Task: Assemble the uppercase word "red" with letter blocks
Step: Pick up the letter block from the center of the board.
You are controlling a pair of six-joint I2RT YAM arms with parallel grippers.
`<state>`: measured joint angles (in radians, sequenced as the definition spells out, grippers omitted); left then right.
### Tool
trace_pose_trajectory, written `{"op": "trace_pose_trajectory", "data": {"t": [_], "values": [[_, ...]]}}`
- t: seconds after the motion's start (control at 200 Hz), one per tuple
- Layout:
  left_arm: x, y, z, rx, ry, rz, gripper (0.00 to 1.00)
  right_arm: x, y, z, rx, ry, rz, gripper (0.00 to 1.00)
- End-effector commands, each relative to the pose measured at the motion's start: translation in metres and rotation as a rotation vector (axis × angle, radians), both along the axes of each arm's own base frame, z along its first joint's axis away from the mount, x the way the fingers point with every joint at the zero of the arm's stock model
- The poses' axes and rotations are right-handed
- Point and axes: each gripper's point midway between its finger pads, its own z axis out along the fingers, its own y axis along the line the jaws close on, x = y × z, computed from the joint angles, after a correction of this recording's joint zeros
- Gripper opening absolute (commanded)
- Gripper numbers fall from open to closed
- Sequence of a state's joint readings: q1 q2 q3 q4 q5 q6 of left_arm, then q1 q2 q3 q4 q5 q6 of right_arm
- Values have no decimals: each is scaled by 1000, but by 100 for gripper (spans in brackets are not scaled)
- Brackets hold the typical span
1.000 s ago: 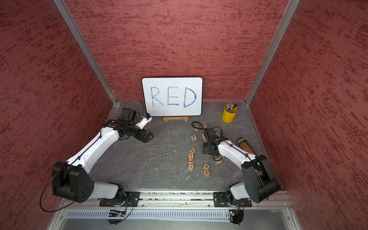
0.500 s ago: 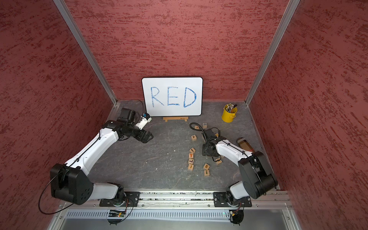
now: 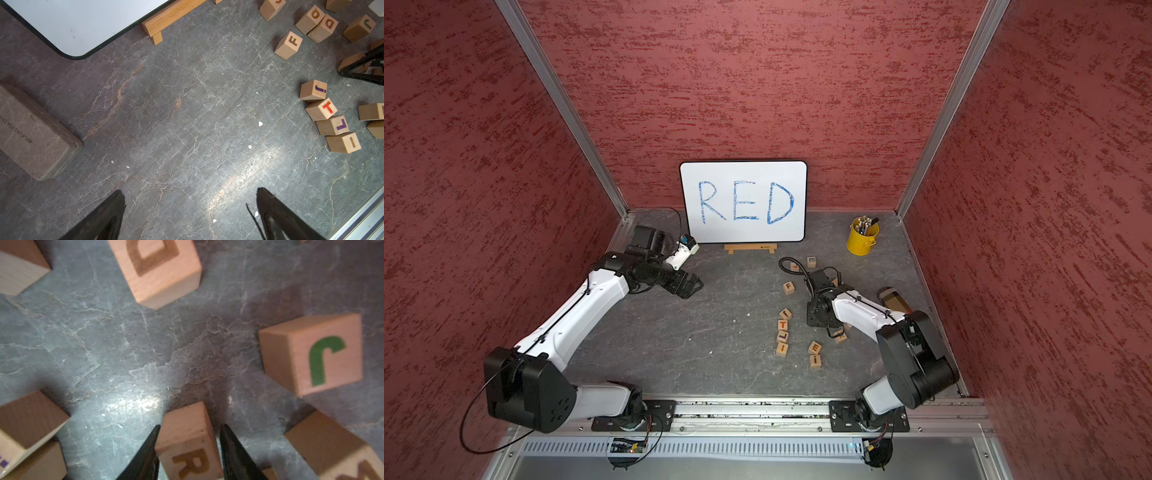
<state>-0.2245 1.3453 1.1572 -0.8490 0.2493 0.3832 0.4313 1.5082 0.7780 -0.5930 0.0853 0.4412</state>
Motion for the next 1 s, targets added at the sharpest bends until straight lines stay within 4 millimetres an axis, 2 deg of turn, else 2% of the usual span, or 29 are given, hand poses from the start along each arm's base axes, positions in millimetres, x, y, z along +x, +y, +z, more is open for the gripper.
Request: {"op": "trace_pose_trajectory", "data": {"t": [0.0,0.2,0.396,0.531,0.576,0.646,0.727,0.992], "values": [[-3,1,1,11,-15,-10,100,12,-1,9,-30,-40,-3,45],[-3,2,5,13,-28,-4,99,14,-1,9,-41,-40,10,40],[-4,2,6,12,-30,-1,100,17,1,9,-38,-43,27,28],[-3,3,6,14,-31,4,100,17,2,7,-38,-36,36,25],[-3,3,7,13,-32,4,100,17,3,8,-34,-37,41,20],[-2,3,8,13,-38,7,100,18,4,9,-30,-38,42,19],[-1,5,7,17,-41,15,100,22,7,16,-19,-55,47,14],[10,22,8,-33,-6,113,100,39,13,54,-18,-121,62,11]]}}
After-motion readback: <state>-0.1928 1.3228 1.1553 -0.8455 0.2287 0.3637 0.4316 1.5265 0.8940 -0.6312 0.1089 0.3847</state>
